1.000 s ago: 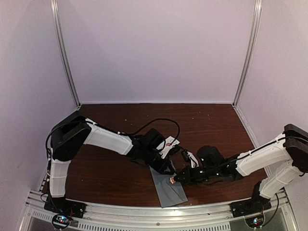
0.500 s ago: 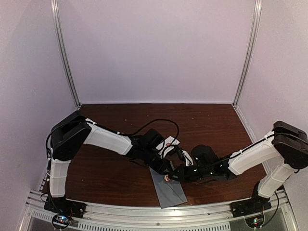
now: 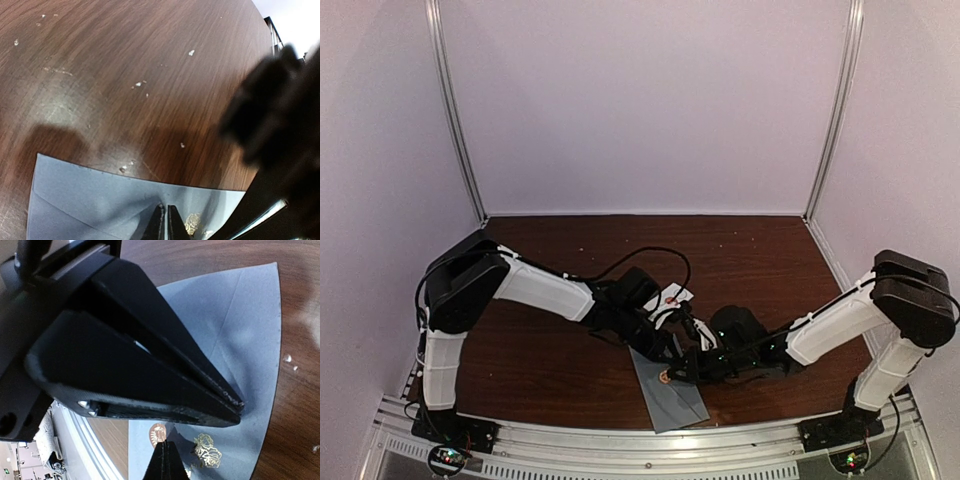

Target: Place the letter into the envelope and seal it

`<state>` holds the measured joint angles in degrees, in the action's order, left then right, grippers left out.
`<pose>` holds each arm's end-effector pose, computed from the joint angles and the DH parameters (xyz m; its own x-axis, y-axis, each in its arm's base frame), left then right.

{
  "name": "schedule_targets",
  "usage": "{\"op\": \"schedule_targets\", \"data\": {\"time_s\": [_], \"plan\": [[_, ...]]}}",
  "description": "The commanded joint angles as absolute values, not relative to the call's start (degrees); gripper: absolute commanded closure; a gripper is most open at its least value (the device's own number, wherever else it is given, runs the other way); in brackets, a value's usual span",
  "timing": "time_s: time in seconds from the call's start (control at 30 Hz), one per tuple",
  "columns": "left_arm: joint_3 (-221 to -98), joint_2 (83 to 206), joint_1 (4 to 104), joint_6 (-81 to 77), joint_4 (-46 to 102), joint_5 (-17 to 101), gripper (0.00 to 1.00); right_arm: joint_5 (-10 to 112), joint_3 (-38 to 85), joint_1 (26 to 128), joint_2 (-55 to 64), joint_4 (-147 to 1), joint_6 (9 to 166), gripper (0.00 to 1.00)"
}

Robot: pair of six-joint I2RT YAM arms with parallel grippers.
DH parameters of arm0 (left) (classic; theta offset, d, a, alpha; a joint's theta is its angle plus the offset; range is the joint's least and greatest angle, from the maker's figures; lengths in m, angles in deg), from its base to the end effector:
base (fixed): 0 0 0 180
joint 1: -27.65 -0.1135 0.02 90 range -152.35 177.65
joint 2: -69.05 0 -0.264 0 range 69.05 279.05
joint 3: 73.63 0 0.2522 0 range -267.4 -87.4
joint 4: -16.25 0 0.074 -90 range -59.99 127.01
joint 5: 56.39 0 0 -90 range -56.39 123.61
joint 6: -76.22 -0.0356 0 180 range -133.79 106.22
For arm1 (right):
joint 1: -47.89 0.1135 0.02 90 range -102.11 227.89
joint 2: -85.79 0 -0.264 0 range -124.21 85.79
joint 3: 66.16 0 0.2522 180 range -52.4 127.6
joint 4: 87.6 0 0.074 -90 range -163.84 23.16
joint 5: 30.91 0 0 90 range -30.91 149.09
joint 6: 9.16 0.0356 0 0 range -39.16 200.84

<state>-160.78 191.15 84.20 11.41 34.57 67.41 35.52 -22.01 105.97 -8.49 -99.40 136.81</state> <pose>0.2199 -0.3688 0.1096 -0.7729 0.5283 -0.3514 0.6053 0.4479 -0.6580 0.1386 0.2494 0.1171 -0.9657 -0.1136 -0.2335 -0.2564 0.5585 0.7889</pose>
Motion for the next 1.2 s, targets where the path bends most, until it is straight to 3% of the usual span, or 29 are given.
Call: {"op": "schedule_targets", "data": {"time_s": [0.0, 1.17], "plan": [[-159.4, 190.7, 83.8, 10.7, 36.5, 66.6, 0.94, 34.7, -20.5, 106.5, -10.1, -100.8, 137.5, 1.0], [-159.3, 189.5, 83.6, 10.6, 36.0, 65.4, 0.95, 38.7, -20.6, 106.8, -10.8, -91.3, 138.7, 1.0]]}}
